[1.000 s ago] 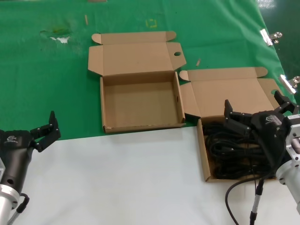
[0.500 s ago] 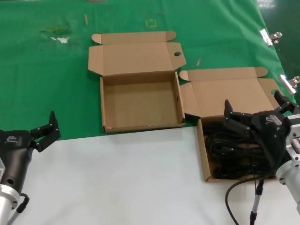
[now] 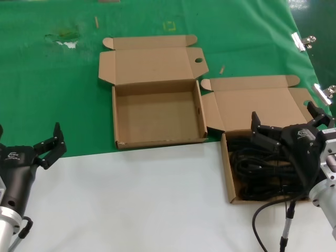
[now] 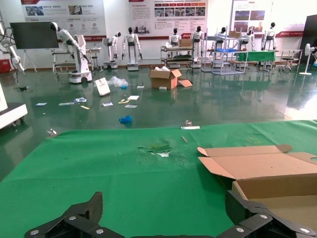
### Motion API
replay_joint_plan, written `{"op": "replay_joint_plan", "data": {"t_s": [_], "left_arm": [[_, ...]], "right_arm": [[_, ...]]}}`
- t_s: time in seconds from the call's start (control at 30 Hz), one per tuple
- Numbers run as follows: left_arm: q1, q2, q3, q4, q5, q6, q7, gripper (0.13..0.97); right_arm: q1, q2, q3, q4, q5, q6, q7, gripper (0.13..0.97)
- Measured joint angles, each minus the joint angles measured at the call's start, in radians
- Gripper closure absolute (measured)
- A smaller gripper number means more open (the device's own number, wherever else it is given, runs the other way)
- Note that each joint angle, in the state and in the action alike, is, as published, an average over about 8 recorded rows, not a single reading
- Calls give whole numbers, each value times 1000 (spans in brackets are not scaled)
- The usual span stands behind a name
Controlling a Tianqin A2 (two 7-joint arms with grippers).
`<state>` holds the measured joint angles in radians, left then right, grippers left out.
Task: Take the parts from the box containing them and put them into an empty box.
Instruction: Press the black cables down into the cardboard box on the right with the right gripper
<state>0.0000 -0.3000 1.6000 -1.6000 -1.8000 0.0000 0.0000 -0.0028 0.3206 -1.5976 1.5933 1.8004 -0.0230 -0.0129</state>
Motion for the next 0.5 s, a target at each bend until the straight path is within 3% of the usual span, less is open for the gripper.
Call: {"op": "replay_joint_plan", "data": {"t_s": [0.33, 0.5], "left_arm": [[0, 0, 0, 0, 0, 0, 0, 302], [0, 0, 0, 0, 0, 0, 0, 417]], "right_arm": [[-6, 26, -29, 6, 8, 15, 8, 129], [-10, 58, -65, 14, 18, 31, 15, 129]]}}
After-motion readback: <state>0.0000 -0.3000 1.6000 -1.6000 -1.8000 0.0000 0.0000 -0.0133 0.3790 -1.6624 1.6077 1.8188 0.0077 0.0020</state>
